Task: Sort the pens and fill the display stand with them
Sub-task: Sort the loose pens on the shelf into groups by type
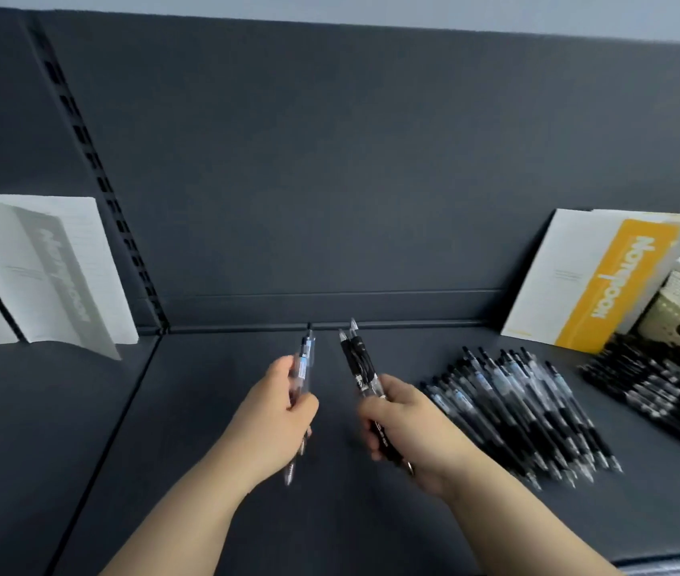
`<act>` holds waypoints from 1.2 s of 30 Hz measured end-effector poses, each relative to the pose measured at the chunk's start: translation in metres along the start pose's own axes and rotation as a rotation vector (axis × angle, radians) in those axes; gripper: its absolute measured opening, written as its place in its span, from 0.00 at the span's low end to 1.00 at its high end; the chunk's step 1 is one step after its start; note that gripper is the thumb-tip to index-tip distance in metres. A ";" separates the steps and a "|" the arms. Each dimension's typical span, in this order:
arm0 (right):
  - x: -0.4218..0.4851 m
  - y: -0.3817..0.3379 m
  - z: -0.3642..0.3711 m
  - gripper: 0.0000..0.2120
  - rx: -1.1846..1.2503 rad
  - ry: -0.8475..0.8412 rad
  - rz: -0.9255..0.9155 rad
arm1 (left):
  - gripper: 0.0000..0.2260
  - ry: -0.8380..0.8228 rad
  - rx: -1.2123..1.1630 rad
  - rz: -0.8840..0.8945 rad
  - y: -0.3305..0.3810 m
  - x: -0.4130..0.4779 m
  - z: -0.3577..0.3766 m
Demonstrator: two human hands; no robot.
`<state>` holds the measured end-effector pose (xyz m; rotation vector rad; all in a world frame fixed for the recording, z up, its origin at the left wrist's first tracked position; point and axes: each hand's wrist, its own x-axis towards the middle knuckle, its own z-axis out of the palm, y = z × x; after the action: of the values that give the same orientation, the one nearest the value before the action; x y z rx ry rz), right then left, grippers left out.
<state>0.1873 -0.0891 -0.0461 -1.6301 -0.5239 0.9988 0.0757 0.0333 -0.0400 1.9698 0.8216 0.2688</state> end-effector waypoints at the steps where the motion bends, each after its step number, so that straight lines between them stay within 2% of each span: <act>1: -0.005 0.001 -0.008 0.05 0.059 0.028 -0.019 | 0.10 -0.028 -0.113 0.016 0.012 -0.004 0.013; 4: -0.023 -0.003 -0.034 0.04 0.188 0.083 -0.096 | 0.10 -0.124 -0.415 -0.013 0.044 -0.015 0.050; 7: -0.042 -0.006 -0.064 0.03 0.143 0.104 -0.162 | 0.09 -0.166 -0.504 -0.079 0.064 -0.018 0.078; 13: -0.061 0.003 -0.123 0.02 -0.007 0.201 -0.159 | 0.06 -0.050 -0.262 -0.103 0.074 -0.010 0.122; 16: -0.064 0.008 -0.143 0.07 -0.059 0.203 -0.128 | 0.03 -0.008 -0.082 -0.091 0.082 0.000 0.141; 19: -0.068 0.013 -0.155 0.09 -0.080 0.180 -0.101 | 0.06 0.029 0.155 -0.097 0.083 0.006 0.152; 22: -0.071 0.016 -0.164 0.09 -0.067 0.150 -0.086 | 0.10 0.122 0.277 -0.124 0.078 0.008 0.154; 25: -0.074 0.015 -0.167 0.10 -0.058 0.127 -0.085 | 0.17 0.149 0.330 -0.158 0.073 0.009 0.155; 29: -0.073 0.014 -0.166 0.12 -0.090 0.073 -0.094 | 0.19 0.134 0.271 -0.176 0.074 0.011 0.157; 33: -0.074 0.014 -0.165 0.12 -0.098 0.032 -0.123 | 0.22 0.094 0.328 -0.056 0.074 0.008 0.155; 36: -0.075 0.012 -0.160 0.14 -0.059 0.028 -0.148 | 0.19 0.092 0.310 0.001 0.069 0.000 0.150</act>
<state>0.2757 -0.2411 -0.0245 -1.6302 -0.6501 0.8570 0.1807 -0.0929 -0.0603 2.2598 0.9685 0.2455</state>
